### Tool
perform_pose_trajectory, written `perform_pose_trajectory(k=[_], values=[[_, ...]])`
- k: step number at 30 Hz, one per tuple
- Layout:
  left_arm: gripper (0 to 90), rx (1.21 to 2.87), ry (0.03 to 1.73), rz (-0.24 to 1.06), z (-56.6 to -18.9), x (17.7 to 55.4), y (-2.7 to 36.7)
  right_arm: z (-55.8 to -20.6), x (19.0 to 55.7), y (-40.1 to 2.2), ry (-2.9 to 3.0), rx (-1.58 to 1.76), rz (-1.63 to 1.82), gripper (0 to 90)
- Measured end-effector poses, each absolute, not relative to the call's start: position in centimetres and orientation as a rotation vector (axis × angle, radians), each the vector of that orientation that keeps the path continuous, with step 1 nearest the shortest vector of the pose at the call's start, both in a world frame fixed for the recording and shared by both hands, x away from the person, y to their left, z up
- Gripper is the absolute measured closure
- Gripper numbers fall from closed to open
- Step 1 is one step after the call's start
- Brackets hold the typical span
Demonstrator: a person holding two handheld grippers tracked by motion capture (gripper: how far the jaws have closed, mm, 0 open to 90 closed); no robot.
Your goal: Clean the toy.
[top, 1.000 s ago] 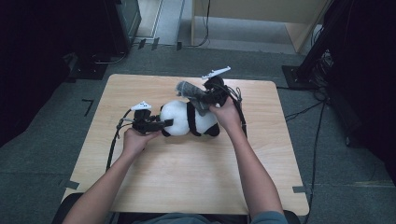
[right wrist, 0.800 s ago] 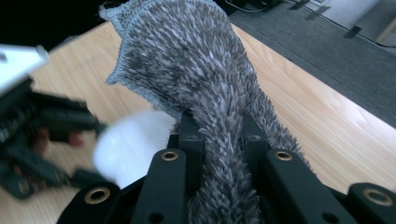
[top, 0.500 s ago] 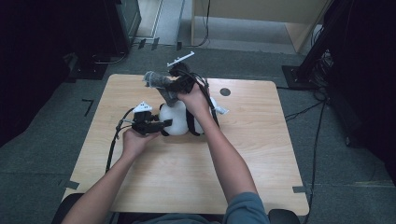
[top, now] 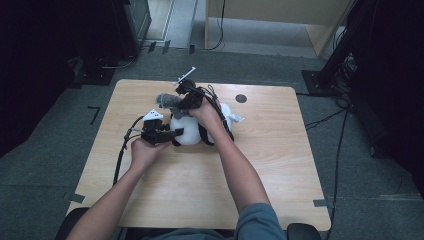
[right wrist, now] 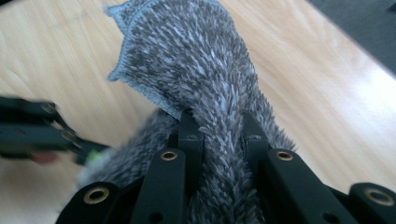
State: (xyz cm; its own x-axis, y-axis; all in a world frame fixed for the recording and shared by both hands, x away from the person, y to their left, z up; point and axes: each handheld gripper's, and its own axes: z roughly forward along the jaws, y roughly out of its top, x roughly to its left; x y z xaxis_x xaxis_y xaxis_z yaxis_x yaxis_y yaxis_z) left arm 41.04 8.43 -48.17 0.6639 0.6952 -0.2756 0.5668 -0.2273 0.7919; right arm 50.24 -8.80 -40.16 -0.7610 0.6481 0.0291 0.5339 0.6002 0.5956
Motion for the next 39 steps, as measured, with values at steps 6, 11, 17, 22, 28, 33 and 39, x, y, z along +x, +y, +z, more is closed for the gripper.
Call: perform_pose_trajectory(k=[6,11,17,22,28,33,39], values=[[50.8,1.909,1.004,0.158,-48.2,41.1,8.4,-40.4,51.0,-12.6,2.617,1.078,0.830,77.3],[51.7,1.907,1.005,0.147,-48.2,41.2,8.5,-40.5,51.3,-16.1,2.550,1.152,0.851,77.3],[52.1,1.905,1.004,0.145,-48.2,41.2,8.5,-40.5,51.6,-19.6,2.465,1.292,0.897,77.4],[52.1,1.904,1.003,0.143,-48.3,41.2,8.5,-41.0,51.6,-21.3,2.449,1.340,0.928,76.8],[52.7,1.912,1.006,0.144,-48.2,41.2,8.5,-41.8,51.4,-23.1,2.382,1.395,0.867,79.6],[52.7,1.909,1.006,0.139,-48.3,41.2,8.6,-43.6,51.1,-25.6,2.378,1.501,0.816,79.5],[52.7,1.901,1.004,0.135,-48.4,41.3,8.7,-43.9,50.4,-27.4,2.344,1.583,0.856,79.4]])
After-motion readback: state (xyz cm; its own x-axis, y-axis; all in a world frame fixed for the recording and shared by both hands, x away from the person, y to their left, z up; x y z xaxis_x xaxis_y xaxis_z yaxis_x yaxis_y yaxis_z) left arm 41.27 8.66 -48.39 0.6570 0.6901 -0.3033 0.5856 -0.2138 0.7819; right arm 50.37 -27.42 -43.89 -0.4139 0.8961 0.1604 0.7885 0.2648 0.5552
